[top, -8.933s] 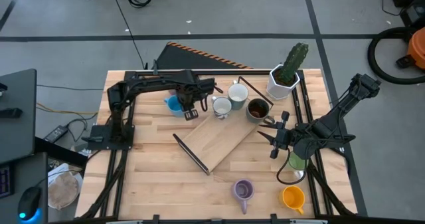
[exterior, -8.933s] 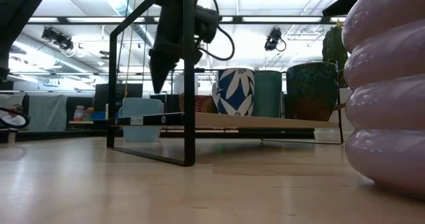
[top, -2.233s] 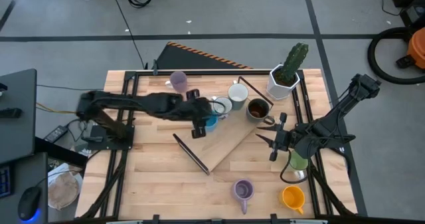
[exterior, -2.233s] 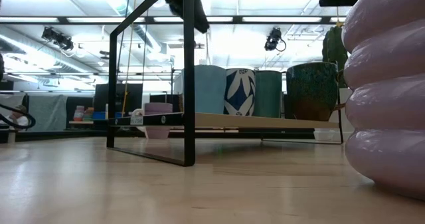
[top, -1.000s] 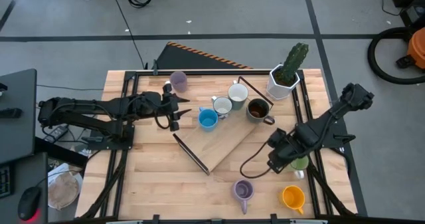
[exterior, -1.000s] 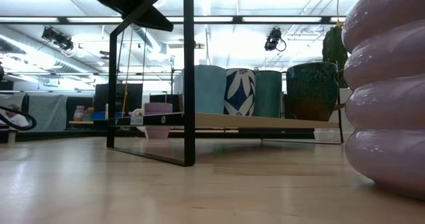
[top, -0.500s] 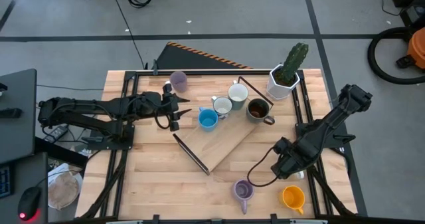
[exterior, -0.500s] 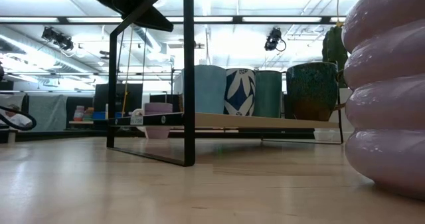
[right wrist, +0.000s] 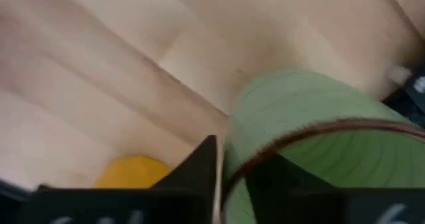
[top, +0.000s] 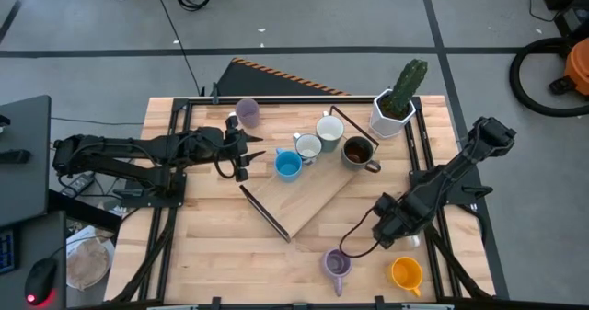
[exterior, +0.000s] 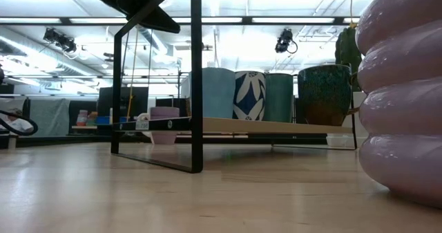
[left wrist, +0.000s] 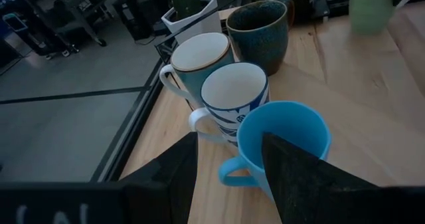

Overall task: Place coffee mugs
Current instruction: Put the light green mug on the shelf

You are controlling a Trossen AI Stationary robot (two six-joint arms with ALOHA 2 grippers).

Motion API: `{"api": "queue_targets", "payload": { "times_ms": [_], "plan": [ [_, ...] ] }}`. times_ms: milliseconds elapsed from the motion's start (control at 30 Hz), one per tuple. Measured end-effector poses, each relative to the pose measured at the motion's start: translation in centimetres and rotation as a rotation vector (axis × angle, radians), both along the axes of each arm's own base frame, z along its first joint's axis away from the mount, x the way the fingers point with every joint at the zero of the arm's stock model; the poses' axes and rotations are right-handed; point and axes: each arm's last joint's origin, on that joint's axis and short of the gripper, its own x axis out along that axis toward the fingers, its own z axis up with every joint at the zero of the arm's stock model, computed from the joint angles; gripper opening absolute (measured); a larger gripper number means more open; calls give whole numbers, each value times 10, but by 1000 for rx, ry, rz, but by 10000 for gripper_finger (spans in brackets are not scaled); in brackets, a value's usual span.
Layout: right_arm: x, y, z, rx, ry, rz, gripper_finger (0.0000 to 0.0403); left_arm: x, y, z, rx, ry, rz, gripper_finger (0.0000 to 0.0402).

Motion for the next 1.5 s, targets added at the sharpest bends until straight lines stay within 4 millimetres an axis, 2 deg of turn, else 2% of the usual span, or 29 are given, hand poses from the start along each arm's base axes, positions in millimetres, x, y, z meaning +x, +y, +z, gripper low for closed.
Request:
{"api": "queue_targets", "payload": {
  "times_ms": [100,133,367,567,867,1033,1333,1500],
  "plan": [
    [7,-3,3,24,-33,31,25,0,0,0,0,0,0,172],
    [10,-5,4,30,-41,39,23,0,0,0,0,0,0,172],
    [48,-15,31,-18,-183,123,26,0,0,0,3,3,-1,172],
    [84,-21,52,-81,-138,197,26,-1,1,-2,2,27,3,172],
    [140,-35,85,-200,-166,339,27,-3,7,-5,-23,49,42,172],
    [160,-50,90,-215,-192,411,27,-4,7,-6,-37,62,48,172],
    [177,-91,81,-210,-187,457,27,-5,7,-8,-73,69,63,172],
    [185,-108,74,-191,-188,463,28,-5,7,-9,-80,74,64,172]
  ]
}}
